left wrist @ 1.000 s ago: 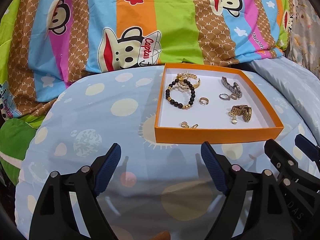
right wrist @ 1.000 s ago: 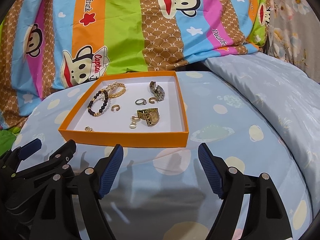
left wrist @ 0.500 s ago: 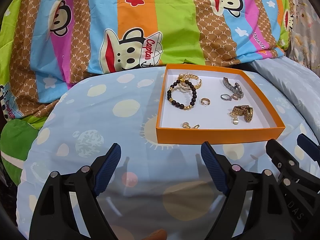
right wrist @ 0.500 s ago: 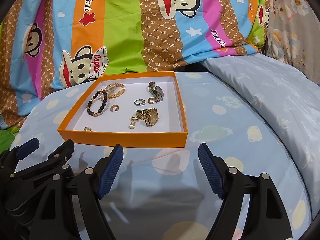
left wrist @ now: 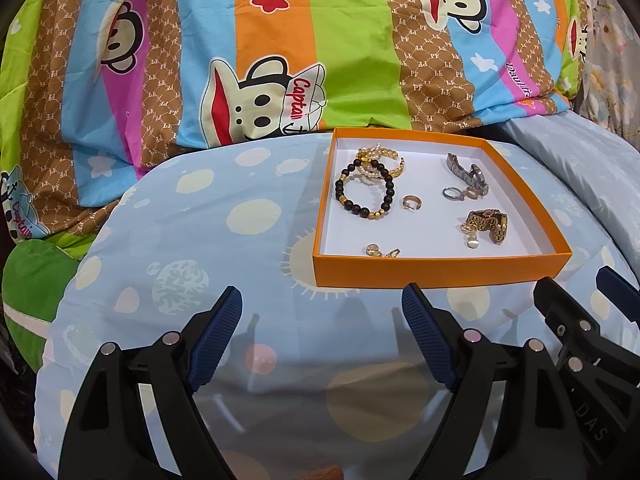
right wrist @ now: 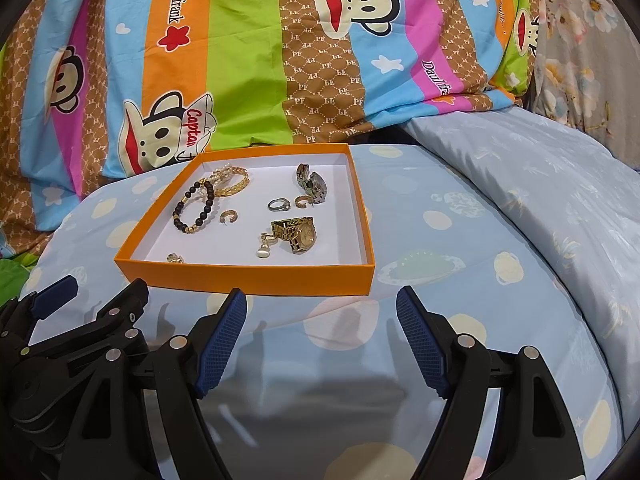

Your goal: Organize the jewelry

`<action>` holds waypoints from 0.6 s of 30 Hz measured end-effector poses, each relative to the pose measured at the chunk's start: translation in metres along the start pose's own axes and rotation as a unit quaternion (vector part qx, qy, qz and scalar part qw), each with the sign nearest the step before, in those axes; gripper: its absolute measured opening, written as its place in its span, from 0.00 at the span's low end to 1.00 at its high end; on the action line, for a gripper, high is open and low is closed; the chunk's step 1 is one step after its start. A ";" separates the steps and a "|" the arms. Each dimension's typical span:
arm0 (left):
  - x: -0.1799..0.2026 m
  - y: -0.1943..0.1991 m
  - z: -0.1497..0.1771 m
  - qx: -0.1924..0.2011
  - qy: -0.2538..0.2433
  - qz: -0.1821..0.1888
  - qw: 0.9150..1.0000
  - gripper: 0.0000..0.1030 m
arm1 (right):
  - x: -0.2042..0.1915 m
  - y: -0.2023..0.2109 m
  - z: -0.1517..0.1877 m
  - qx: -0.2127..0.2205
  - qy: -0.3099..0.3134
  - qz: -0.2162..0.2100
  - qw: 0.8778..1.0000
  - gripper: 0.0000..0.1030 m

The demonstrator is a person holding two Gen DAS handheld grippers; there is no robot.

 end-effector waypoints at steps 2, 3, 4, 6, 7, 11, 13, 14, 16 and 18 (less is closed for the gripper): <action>0.000 0.000 0.000 -0.002 0.000 0.001 1.000 0.78 | 0.000 0.000 0.000 0.000 0.000 0.000 1.000 0.74; -0.001 0.000 0.000 -0.002 0.000 0.002 1.000 0.78 | 0.001 0.000 0.000 0.000 -0.001 0.000 1.000 0.74; -0.002 -0.001 0.000 -0.002 0.000 0.002 1.000 0.78 | 0.001 0.000 0.000 0.000 0.000 0.000 1.000 0.74; -0.002 0.000 0.000 -0.002 0.001 0.002 1.000 0.78 | 0.000 0.000 0.000 0.000 0.000 0.000 1.000 0.74; -0.002 -0.001 0.000 -0.002 0.001 0.001 1.000 0.79 | 0.001 0.000 0.000 0.001 0.000 0.000 1.000 0.74; -0.005 0.001 0.000 0.002 0.003 -0.009 1.000 0.81 | 0.001 0.000 -0.002 0.000 0.002 -0.001 1.000 0.74; -0.004 0.002 0.000 0.004 0.003 -0.014 1.000 0.82 | 0.001 0.001 -0.002 0.001 0.004 0.000 1.000 0.74; -0.003 0.002 0.000 0.005 0.003 -0.014 1.000 0.81 | 0.001 0.001 -0.003 0.002 0.004 0.000 1.000 0.74; -0.003 0.002 -0.001 0.007 0.003 -0.015 1.000 0.81 | 0.001 0.002 -0.003 0.002 0.004 0.000 1.000 0.74; -0.003 0.002 -0.001 0.008 0.002 -0.017 1.000 0.81 | 0.001 0.001 -0.002 0.002 0.004 0.001 1.000 0.74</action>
Point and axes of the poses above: each gripper's, at about its wrist camera, not at the fingertips, and y roughly against the way its jaws point, x to its right, z to its underside, the point moved 3 cm from there along -y, roughly the way its jaws point, and after that the axes turned 7 degrees about y, right-handed, at the moved point
